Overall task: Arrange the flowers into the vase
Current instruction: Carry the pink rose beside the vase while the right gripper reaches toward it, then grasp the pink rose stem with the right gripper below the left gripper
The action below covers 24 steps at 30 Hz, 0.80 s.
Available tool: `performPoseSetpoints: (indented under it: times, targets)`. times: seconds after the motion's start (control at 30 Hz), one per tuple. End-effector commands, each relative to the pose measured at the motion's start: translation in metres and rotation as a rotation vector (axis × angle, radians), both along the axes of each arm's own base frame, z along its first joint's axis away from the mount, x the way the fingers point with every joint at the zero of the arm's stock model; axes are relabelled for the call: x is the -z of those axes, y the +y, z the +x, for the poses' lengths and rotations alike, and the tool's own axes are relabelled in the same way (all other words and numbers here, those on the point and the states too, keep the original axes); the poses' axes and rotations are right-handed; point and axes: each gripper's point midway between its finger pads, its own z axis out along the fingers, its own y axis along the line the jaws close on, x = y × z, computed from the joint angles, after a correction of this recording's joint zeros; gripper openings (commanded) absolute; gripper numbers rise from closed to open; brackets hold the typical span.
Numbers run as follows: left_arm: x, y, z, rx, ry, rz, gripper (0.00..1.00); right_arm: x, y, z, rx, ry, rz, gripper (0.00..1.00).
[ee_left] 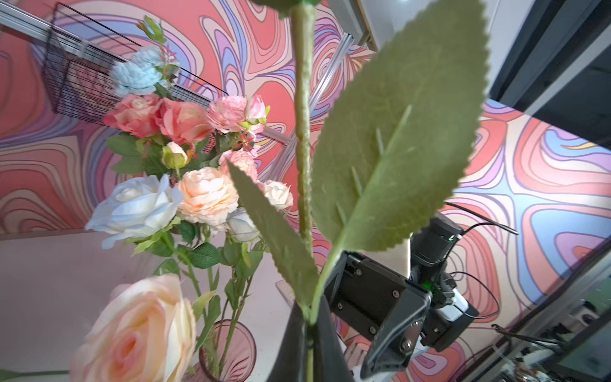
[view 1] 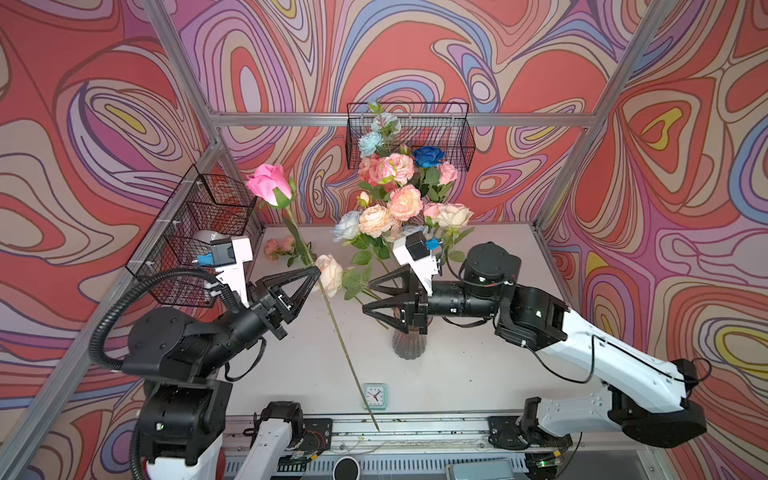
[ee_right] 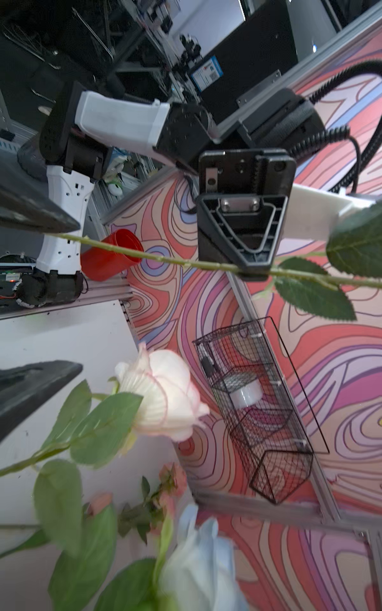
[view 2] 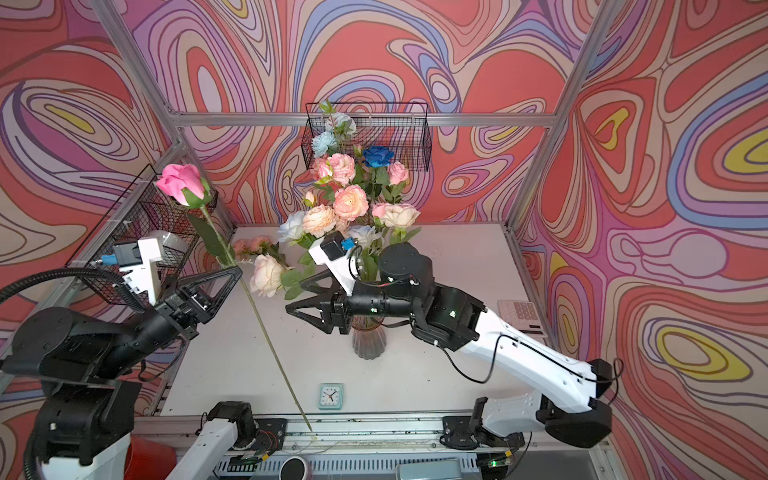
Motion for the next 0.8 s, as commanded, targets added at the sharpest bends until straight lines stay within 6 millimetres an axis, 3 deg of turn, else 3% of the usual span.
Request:
performPoseSetpoints:
  times: [0.0, 0.17, 0.33, 0.47, 0.57, 0.67, 0.77]
  targets:
    - [-0.027, -0.011, -0.015, 0.118, -0.114, -0.045, 0.00, -0.024, 0.009, -0.023, -0.165, 0.013, 0.066, 0.63]
    - [-0.024, -0.012, -0.013, 0.137, -0.116, -0.056, 0.00, -0.024, 0.024, -0.017, -0.182, 0.026, 0.061, 0.59]
    - [-0.023, -0.014, -0.012, 0.159, -0.115, -0.065, 0.00, -0.027, 0.032, -0.017, -0.207, 0.028, 0.072, 0.50]
    - [-0.023, -0.015, -0.011, 0.172, -0.107, -0.074, 0.00, -0.026, 0.037, -0.014, -0.202, 0.031, 0.073, 0.28]
    - [-0.023, -0.015, -0.010, 0.176, -0.106, -0.081, 0.00, -0.026, 0.037, -0.014, -0.206, 0.035, 0.076, 0.19]
    - [-0.024, -0.016, -0.010, 0.190, -0.108, -0.094, 0.00, -0.025, 0.039, -0.015, -0.222, 0.044, 0.075, 0.17]
    - [-0.024, -0.015, -0.008, 0.186, -0.102, -0.101, 0.03, -0.025, 0.039, -0.015, -0.216, 0.044, 0.079, 0.00]
